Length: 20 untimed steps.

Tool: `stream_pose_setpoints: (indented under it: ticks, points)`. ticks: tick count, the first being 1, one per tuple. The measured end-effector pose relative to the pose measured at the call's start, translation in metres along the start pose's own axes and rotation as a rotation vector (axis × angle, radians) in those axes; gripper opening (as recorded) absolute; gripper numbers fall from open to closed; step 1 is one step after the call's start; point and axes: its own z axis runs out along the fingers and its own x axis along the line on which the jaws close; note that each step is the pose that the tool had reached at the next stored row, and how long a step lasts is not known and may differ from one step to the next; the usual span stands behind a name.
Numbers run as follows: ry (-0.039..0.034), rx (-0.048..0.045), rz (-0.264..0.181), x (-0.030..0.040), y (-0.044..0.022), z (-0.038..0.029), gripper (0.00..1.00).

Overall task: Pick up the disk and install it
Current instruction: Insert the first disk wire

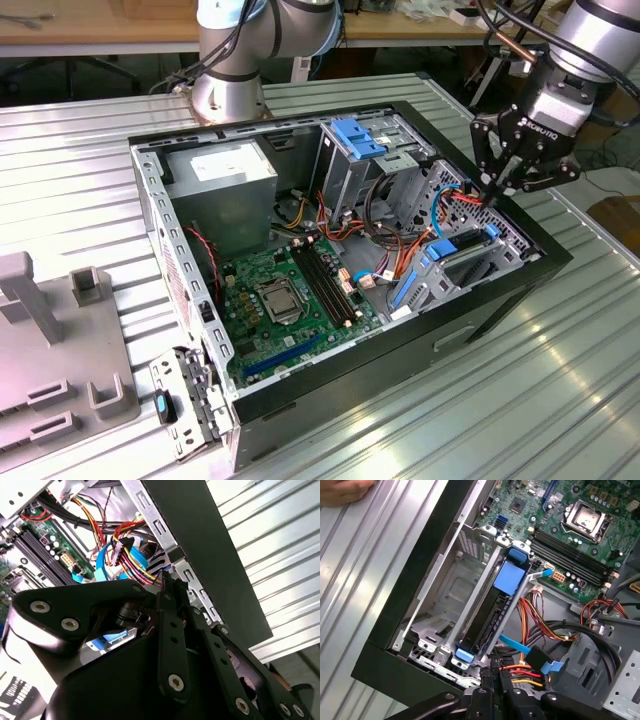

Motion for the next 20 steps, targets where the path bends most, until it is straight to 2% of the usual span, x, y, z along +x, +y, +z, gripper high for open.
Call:
stream_pose_setpoints:
  ticks: [7, 10, 14, 20]
  points:
    - [0.0012, -0.0012, 0.114, 0.0000, 0.0000, 0.0019, 0.17]
    - [0.0014, -0.0015, 0.145, -0.0001, 0.0000, 0.0024, 0.17]
    - [0.0015, -0.0016, 0.159, -0.0042, 0.0083, 0.0030, 0.17]
    - [0.0029, -0.0028, 0.278, -0.0044, 0.0084, 0.0052, 0.17]
